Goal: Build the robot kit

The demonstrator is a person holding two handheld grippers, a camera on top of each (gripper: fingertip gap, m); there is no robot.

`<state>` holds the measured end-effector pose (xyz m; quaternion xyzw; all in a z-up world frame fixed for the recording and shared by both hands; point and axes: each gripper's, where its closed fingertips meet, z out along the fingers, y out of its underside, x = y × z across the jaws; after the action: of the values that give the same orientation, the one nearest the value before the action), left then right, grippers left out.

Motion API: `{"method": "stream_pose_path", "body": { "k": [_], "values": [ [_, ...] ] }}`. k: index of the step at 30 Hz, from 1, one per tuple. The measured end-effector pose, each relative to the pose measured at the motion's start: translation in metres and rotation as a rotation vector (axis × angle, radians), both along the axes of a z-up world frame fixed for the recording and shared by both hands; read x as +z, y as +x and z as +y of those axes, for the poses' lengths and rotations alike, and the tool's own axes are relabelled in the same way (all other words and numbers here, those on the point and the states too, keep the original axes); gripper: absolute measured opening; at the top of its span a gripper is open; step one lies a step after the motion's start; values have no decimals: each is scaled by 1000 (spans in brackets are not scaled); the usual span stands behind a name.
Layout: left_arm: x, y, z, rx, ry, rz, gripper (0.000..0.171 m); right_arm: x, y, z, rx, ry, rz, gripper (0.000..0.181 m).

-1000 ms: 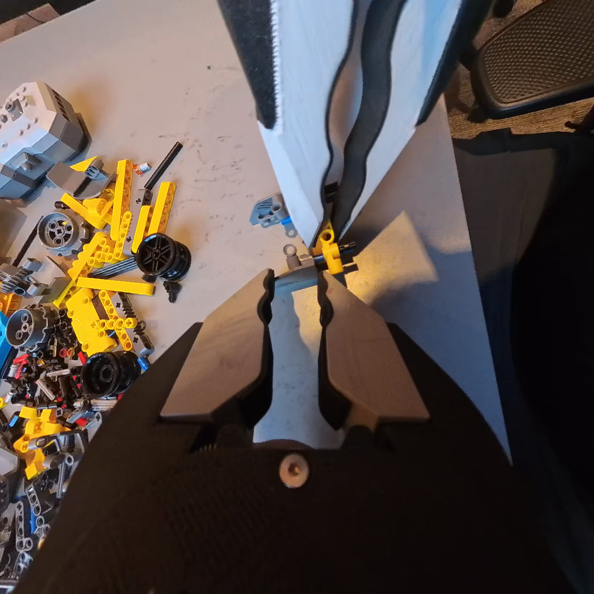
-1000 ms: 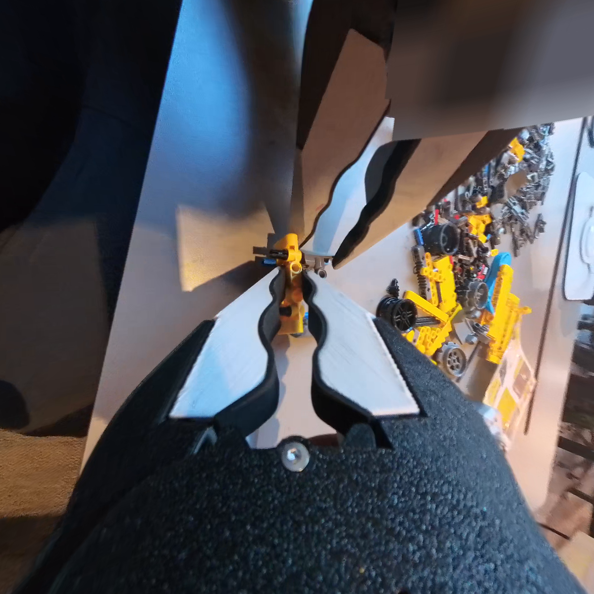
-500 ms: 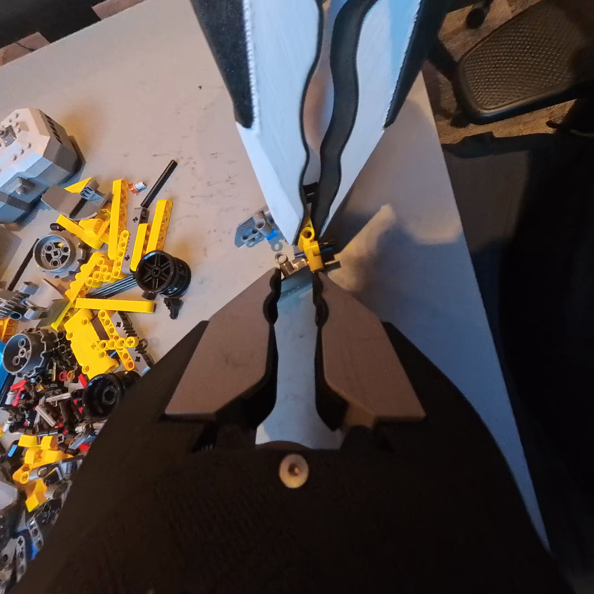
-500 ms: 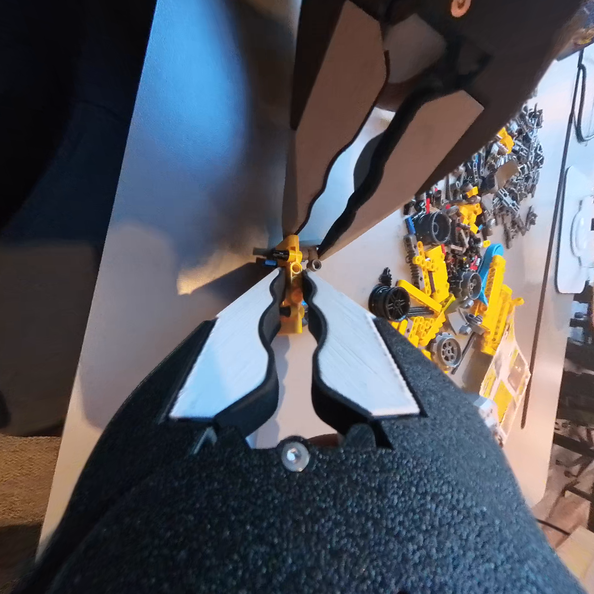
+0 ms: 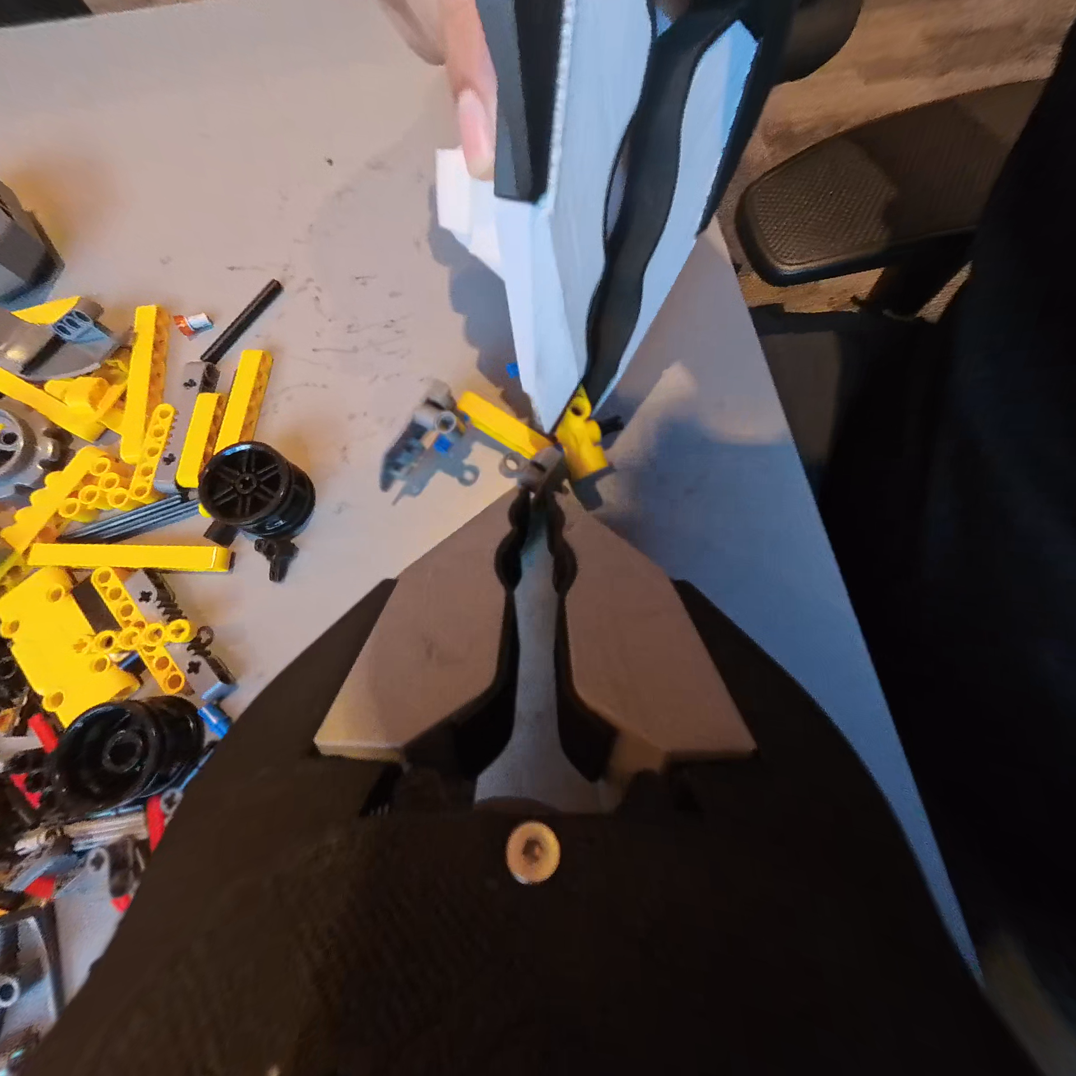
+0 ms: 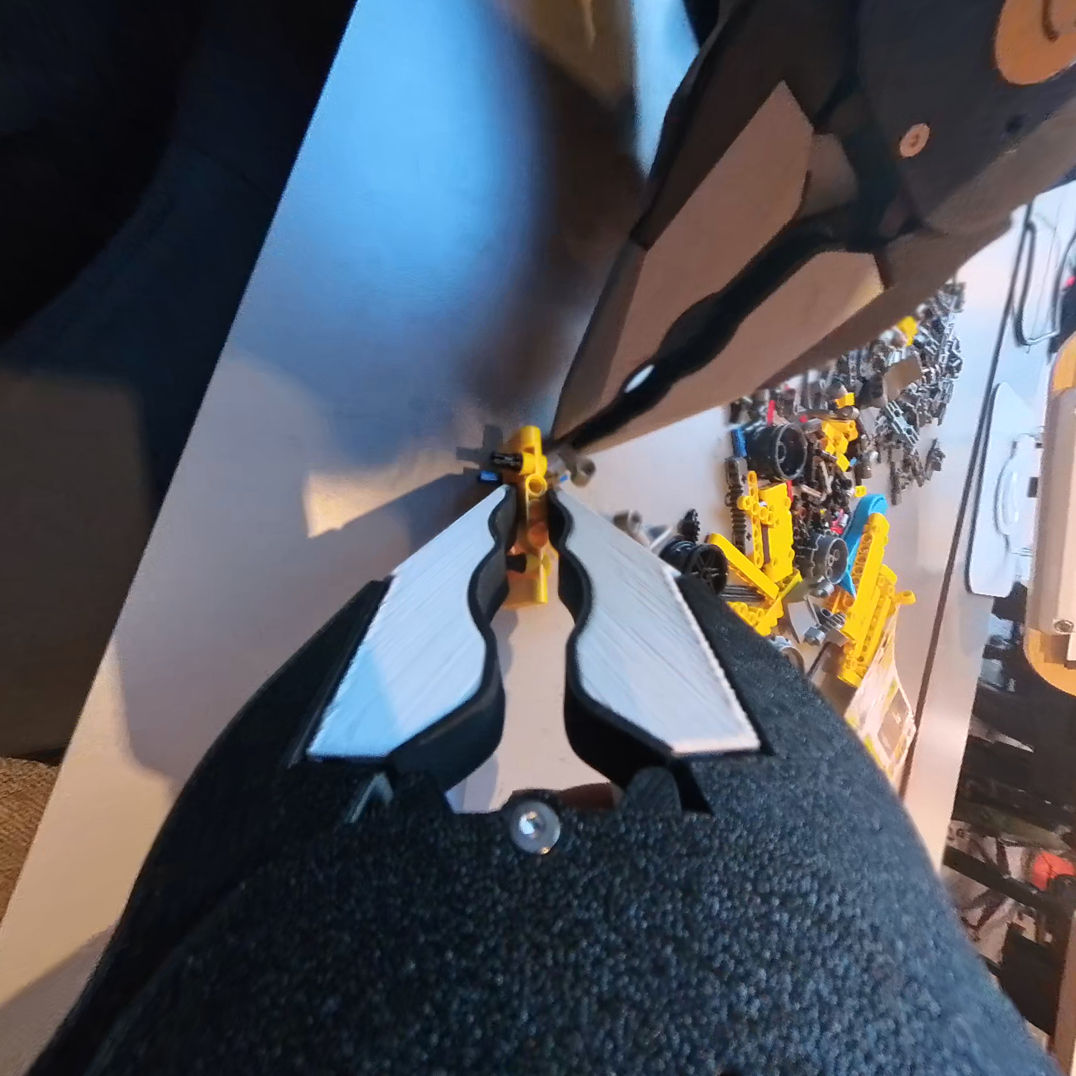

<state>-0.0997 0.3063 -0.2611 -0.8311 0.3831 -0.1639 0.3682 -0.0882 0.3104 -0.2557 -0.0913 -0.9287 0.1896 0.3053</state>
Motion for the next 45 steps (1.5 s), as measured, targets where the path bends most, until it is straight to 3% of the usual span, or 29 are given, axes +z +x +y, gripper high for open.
{"method": "stream_pose_path", "body": {
  "k": [5, 12, 16, 22, 25, 27, 29, 32, 33, 36, 38, 42, 43, 45],
  "values": [
    [-16, -2, 1, 22, 2, 109, 2, -6, 1, 0, 16, 16, -19, 9],
    [2, -7, 3, 70, 24, 44, 0, -3, 4, 1, -11, -60, 6, 9],
    [4, -11, 9, 108, 33, 63, 19, 9, 3, 9, -47, -97, 43, 9],
    [21, -16, -6, 222, 75, 52, 33, 19, 18, 14, -102, -237, 34, 10],
    [45, -22, -15, 247, 218, 207, 39, 18, 22, 18, -131, -284, 49, 9],
    [56, -15, -9, 143, 267, 333, 44, 21, 24, 15, -128, -327, 65, 9],
    [42, -6, 4, -25, 172, 409, 36, 23, 27, 11, -118, -353, 79, 10],
    [-2, -17, 16, -250, -132, 481, 18, 24, 33, 8, -117, -373, 91, 10],
    [-8, -14, 12, -338, -257, 430, 4, 23, 36, 7, -116, -393, 78, 10],
    [0, 11, -5, -623, -555, 220, 0, 25, 40, 4, -109, -467, 67, 9],
    [2, 12, -1, -701, -684, 193, 0, 25, 38, 6, -118, -494, 69, 9],
    [-8, 0, 9, -595, -691, 234, 3, 29, 43, 19, -159, -500, 97, 9],
    [-8, -3, 7, -530, -675, 234, 26, 29, 46, 22, -168, -511, 99, 9],
    [-7, -11, 0, -363, -618, 227, 53, 27, 51, 29, -196, -526, 101, 9]
  ]
}}
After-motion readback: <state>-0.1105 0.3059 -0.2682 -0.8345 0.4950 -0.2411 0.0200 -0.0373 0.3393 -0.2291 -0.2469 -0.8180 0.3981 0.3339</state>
